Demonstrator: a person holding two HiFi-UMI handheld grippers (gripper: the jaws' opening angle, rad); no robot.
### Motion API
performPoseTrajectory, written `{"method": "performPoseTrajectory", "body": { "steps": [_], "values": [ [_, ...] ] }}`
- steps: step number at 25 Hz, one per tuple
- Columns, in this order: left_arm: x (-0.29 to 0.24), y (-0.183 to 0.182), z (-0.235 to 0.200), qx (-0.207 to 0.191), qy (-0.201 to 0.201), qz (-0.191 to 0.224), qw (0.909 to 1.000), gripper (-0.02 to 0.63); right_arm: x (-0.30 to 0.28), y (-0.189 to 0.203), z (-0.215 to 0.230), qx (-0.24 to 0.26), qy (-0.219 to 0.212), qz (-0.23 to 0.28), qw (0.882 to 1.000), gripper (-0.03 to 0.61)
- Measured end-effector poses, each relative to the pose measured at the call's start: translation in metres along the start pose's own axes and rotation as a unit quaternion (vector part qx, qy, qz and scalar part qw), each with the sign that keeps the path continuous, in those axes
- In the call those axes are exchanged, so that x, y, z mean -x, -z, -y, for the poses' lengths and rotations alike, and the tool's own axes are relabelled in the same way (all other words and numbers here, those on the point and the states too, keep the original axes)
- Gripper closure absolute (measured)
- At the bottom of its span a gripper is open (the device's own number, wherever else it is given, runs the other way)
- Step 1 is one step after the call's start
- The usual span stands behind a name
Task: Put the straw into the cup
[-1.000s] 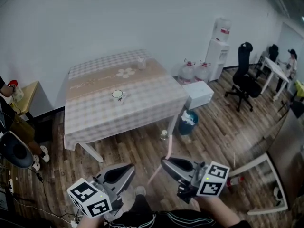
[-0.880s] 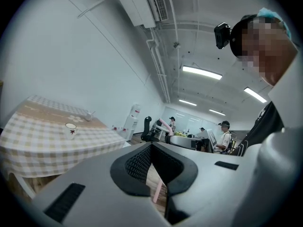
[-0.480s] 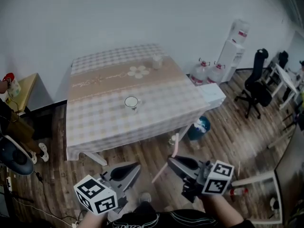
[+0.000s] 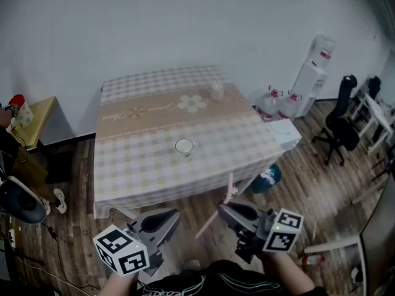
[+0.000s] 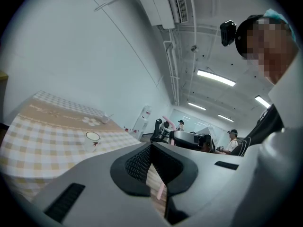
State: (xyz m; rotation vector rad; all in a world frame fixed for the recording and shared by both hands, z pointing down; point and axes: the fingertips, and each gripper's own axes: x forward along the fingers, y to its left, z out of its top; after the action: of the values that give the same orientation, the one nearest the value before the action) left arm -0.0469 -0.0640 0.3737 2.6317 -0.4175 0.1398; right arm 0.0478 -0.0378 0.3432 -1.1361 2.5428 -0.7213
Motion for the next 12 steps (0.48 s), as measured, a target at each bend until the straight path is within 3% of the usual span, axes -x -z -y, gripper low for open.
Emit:
{"method": "performPoseTrajectory", "body": {
  "steps": [12],
  "values": [
    [-0.014,-0.013,-0.016,-0.001,-0.018,0.012,0.9998,0.618,-0.013,-0.016,0.020,0.015,-0.022,0.003,1.000,0.557]
  ]
}}
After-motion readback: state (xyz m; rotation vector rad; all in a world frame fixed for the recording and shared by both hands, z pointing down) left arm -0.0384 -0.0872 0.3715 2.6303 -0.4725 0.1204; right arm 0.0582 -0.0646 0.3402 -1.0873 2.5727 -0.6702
